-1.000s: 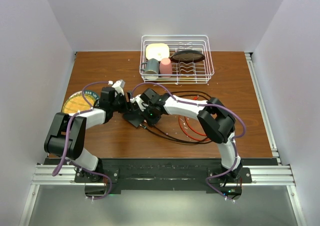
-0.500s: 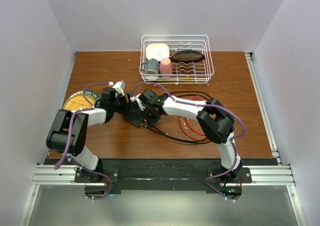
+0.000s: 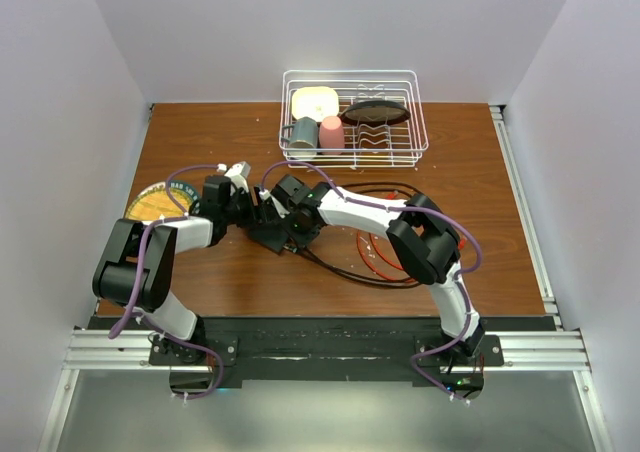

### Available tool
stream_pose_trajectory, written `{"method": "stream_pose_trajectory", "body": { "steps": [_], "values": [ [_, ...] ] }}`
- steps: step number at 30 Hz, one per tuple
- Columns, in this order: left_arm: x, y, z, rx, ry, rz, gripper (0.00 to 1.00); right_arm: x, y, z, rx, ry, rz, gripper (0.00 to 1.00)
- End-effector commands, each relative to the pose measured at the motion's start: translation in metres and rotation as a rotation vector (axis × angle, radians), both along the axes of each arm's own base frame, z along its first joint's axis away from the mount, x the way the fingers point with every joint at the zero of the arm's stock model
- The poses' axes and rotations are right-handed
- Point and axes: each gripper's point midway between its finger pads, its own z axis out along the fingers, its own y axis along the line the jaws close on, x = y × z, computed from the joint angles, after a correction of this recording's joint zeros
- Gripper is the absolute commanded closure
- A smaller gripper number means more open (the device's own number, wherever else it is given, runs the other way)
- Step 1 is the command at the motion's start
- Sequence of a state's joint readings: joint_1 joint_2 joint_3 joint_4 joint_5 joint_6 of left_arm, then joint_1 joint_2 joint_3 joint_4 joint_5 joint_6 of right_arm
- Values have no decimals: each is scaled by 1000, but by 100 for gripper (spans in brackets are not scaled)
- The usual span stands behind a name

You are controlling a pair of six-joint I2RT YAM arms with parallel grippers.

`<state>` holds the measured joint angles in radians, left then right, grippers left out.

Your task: Insert the plug into the switch port

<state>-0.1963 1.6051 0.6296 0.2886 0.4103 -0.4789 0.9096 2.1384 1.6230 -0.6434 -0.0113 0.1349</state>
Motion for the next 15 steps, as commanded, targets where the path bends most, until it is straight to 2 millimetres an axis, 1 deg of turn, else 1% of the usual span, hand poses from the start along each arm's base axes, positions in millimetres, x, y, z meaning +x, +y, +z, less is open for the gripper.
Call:
{"method": "stream_pose_trajectory", "body": {
  "steps": [1,6,8,15],
  "values": [
    [-58,-35,-11,-147,204,-161,31,55,45,33,184,-199,-57,100],
    [-58,-37,-11,-152,203,-166,31,54,55,41,239,-210,-10,100],
    [-58,-38,-11,-156,203,-169,31,51,62,46,278,-211,27,100],
    [-60,-39,-13,-160,212,-179,33,51,64,54,290,-232,83,100]
  ]
}}
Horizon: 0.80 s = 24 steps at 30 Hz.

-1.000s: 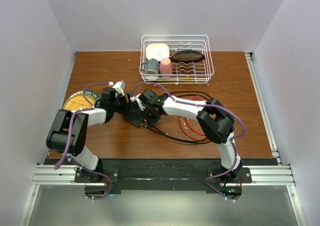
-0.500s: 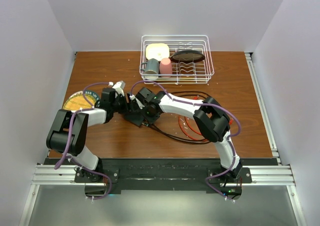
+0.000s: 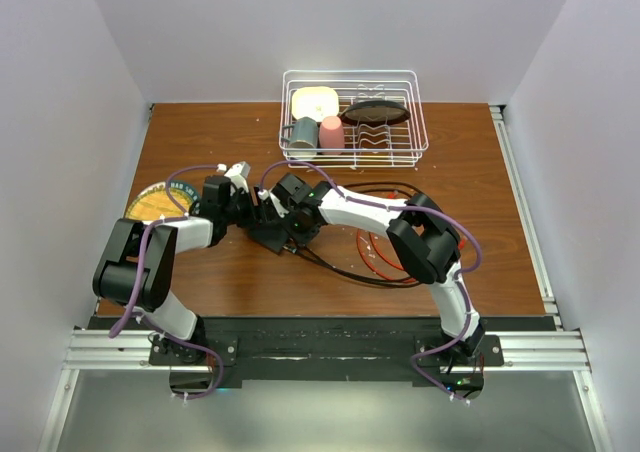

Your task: Insert the plug into the switch port

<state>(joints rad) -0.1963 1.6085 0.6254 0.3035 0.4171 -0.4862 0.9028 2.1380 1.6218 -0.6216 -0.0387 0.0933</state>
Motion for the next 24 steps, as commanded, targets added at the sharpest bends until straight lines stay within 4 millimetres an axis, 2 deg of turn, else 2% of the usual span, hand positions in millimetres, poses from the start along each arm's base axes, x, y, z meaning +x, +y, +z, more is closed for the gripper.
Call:
{"method": "stream_pose_trajectory", "body": {
  "steps": [1,8,12,19,24],
  "values": [
    [-61,-38,-13,-151,213,-180,34,47,60,53,271,-222,46,100],
    [-64,-41,-13,-165,218,-198,42,52,60,52,280,-250,25,100],
    [-69,-43,-14,-179,228,-216,53,58,62,58,312,-287,-17,100],
    [-76,-46,-15,-196,241,-231,55,82,62,90,386,-418,-117,100],
    [-85,-54,-14,-216,259,-271,56,90,70,103,436,-451,-131,100]
  ]
}}
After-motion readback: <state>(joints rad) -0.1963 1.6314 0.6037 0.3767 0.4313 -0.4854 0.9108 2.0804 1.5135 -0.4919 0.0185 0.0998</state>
